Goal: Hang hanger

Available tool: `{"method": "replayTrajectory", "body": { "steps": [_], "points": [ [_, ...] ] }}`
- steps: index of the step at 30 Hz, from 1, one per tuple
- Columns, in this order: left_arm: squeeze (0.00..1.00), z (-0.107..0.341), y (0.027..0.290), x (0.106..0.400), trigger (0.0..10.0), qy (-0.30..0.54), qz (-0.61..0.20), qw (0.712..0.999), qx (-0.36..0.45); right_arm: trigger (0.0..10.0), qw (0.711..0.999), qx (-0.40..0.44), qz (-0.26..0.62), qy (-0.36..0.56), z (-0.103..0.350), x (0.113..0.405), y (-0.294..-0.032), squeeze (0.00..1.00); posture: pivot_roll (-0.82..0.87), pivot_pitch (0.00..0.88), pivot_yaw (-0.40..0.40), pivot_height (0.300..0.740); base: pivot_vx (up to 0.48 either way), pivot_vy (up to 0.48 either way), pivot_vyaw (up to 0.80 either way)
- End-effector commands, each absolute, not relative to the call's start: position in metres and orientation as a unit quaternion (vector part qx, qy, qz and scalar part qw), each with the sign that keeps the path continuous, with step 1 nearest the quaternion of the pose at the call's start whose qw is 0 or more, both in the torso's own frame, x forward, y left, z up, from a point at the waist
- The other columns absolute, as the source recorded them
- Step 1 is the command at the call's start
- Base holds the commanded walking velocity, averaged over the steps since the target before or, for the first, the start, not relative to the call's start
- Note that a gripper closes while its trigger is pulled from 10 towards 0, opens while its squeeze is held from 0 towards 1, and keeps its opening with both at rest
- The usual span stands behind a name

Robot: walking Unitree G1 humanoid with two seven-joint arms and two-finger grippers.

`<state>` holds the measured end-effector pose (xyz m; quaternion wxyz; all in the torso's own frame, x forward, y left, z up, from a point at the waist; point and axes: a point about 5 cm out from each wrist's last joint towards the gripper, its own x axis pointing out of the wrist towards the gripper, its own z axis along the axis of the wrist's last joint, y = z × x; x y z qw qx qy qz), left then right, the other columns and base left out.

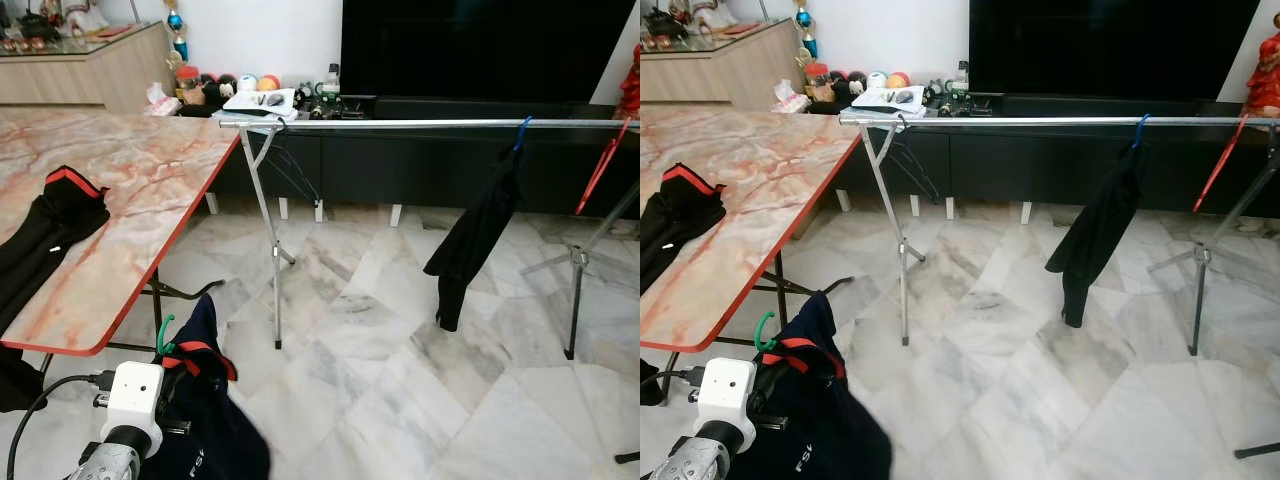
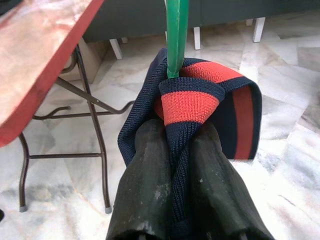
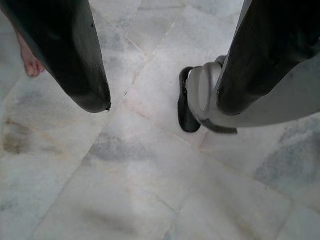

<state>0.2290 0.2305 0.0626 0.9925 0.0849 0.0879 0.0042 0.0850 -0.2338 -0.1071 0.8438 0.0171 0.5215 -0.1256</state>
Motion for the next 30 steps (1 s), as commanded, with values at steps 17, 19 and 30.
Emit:
{"method": "replayTrajectory", "body": {
  "steps": [17,19,30],
  "points": [
    [0.0,0.0703,0.2242,0.23,10.0,0.067,-0.014,0.995,0.076,10.0,0.842,0.018,-0.125,0.524,-0.108,0.0822,-0.2321,0.0,0.12,0.0,0.053,0.74,0.0,0.0,0.0],
    [0.0,0.0702,0.224,0.2299,10.0,0.067,-0.014,0.995,0.075,10.0,0.842,0.018,-0.125,0.524,-0.1081,0.082,-0.2321,0.0,0.12,0.0,0.052,0.74,0.0,0.0,0.0],
    [0.0,0.0705,0.2258,0.2295,10.0,0.067,-0.012,0.995,0.076,10.0,0.842,0.017,-0.125,0.525,-0.1081,0.0814,-0.2327,0.0,0.11,0.0,0.05,0.74,-0.132,0.0,0.0]
  ]
}}
